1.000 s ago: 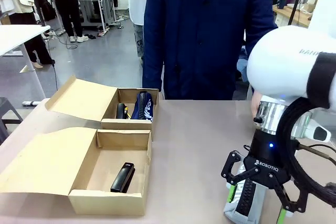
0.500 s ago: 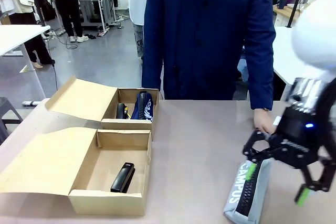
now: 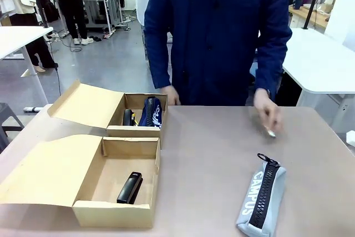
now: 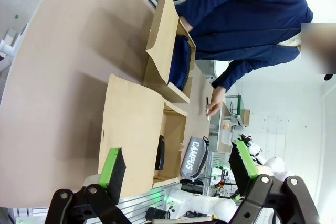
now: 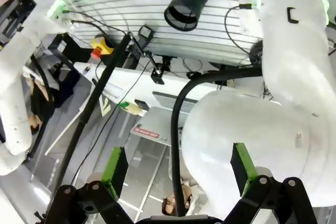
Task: Place items inside the box.
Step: Pick up a Pencil pouch or Stapler and place it inside the Mailer Box closest to the robot.
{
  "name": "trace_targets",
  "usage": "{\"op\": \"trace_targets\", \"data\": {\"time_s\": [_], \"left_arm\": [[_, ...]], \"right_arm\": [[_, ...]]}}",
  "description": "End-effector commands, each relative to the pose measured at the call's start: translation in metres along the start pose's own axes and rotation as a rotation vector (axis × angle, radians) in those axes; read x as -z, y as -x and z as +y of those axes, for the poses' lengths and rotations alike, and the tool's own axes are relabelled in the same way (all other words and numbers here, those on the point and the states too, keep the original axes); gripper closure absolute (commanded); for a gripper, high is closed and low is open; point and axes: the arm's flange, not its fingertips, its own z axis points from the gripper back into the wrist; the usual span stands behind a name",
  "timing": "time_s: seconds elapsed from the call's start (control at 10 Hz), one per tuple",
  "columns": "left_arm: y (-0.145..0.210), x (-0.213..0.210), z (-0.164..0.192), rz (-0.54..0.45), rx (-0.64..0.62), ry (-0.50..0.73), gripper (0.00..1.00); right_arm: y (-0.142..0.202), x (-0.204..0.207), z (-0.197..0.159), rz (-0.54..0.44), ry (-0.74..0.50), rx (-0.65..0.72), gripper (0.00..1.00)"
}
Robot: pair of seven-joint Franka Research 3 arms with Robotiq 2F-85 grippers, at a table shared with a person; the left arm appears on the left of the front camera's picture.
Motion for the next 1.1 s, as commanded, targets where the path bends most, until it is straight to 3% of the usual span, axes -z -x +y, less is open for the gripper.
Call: {"op": "trace_targets", "data": {"time_s": [0.0,0.1,0.3,0.5,0.7,1.0], "left_arm": [[0.0,0.001,0.0,-0.005,0.018,0.023,0.0],[0.0,0.001,0.0,-0.005,0.018,0.023,0.0],[0.0,0.001,0.0,-0.005,0.018,0.023,0.0],[0.0,0.001,0.0,-0.005,0.018,0.023,0.0],[0.0,0.001,0.0,-0.005,0.018,0.023,0.0],[0.0,0.001,0.0,-0.005,0.018,0.023,0.0]], "right_arm": [[-0.003,0.029,-0.012,-0.021,0.003,-0.013,0.0],[-0.004,0.031,-0.007,-0.041,-0.003,0.006,0.0],[-0.006,0.043,0.03,-0.24,-0.071,0.167,0.0],[-0.022,0.063,0.079,-0.375,-0.034,0.279,0.0],[-0.061,0.081,0.12,-0.451,0.024,0.399,0.0],[-0.109,0.101,0.147,-0.507,0.117,0.476,0.0]]}}
